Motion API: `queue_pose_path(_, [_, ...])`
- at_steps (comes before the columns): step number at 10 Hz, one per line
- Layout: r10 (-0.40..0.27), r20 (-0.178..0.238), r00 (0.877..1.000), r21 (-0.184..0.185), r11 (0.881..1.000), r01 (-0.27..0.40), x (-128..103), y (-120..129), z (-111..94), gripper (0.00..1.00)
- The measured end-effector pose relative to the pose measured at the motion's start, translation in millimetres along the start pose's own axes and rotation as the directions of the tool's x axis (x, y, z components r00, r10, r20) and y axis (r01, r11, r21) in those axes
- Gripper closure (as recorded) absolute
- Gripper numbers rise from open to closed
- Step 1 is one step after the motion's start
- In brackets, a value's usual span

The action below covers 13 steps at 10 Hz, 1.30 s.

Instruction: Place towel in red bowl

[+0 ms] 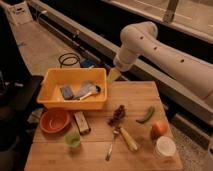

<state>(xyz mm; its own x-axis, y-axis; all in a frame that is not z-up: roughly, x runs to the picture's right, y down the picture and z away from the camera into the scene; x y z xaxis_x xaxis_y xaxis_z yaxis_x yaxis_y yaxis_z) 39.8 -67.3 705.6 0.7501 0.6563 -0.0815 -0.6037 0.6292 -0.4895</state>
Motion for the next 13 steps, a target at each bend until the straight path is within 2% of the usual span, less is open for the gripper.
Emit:
queue_pose_path(2, [-0.071,0.034,0.997,-0.011,0.997,0.071,-40,31,19,0.26])
queue_pose_path(3, [-0.117,0.041,0.992,-0.028,0.993,0.119,-59,49,30,0.26])
queue_pose_path(4, [-0.123,0.043,0.991,-0.030,0.992,0.125,-61,51,31,0.26])
queue_pose_path(9, [-0.123,0.037,0.992,-0.024,0.992,0.124,-57,48,31,0.26])
queue_pose_path(11, [-0.136,0.050,0.989,-0.016,0.990,0.137,-64,38,35,0.26])
queue_pose_path(13, [-0.160,0.064,0.985,-0.018,0.987,0.161,-87,17,52,0.26])
